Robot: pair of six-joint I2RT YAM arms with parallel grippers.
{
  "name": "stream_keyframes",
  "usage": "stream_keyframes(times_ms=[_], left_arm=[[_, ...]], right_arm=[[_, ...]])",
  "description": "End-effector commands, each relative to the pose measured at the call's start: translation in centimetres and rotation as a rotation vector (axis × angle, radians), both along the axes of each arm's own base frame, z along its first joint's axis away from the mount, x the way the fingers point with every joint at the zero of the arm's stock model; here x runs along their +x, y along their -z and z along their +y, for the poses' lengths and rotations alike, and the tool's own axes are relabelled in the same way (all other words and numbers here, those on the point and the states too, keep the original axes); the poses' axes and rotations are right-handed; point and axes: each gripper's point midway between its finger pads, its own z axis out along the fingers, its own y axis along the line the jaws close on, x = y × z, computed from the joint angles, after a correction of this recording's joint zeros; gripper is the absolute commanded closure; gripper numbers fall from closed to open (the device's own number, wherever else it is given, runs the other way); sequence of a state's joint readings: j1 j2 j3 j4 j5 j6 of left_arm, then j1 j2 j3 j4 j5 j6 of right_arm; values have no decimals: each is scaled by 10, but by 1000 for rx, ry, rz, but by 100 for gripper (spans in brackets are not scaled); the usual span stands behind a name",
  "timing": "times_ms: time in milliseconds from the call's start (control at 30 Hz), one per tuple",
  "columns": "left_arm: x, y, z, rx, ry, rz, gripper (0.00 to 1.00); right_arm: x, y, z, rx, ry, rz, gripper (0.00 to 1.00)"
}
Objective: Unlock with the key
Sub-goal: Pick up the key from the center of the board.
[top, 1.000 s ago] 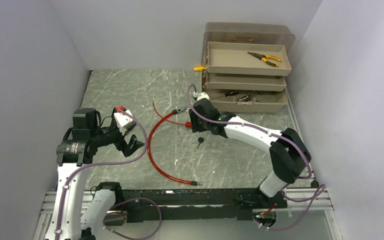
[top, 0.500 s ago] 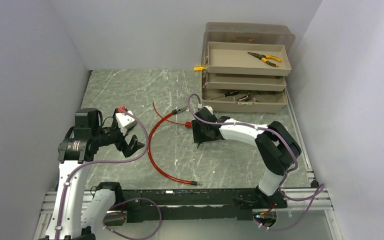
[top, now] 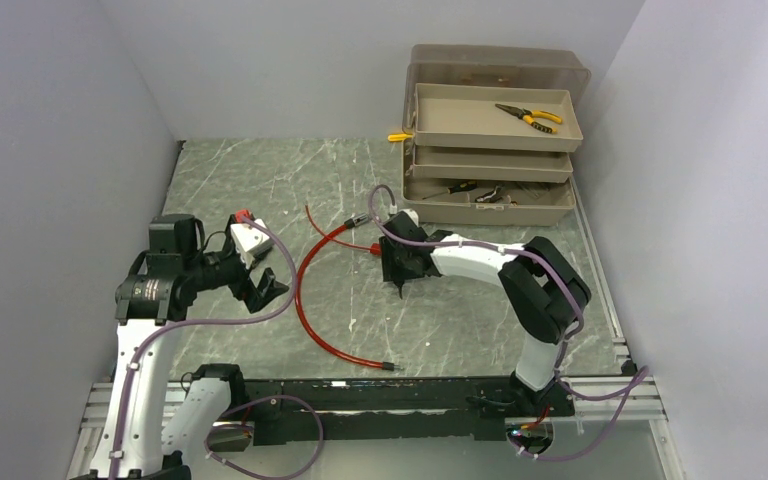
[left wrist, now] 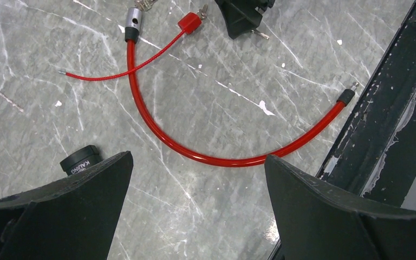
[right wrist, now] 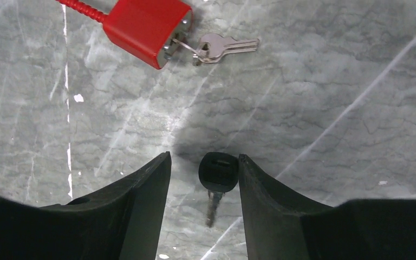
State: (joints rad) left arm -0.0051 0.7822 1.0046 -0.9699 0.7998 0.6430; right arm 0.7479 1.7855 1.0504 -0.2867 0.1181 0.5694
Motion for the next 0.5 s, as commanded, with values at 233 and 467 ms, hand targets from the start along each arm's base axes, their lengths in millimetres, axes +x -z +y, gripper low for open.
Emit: stream_keyframes(times_ms=[233, 467], left_arm=[[2, -20, -3, -13, 24, -55, 2], [0, -21, -4, -17, 25, -55, 2]], right_arm=[[-16, 11, -2, -176, -60, -28, 44], [-17, 13, -14, -238, -72, -55, 48]])
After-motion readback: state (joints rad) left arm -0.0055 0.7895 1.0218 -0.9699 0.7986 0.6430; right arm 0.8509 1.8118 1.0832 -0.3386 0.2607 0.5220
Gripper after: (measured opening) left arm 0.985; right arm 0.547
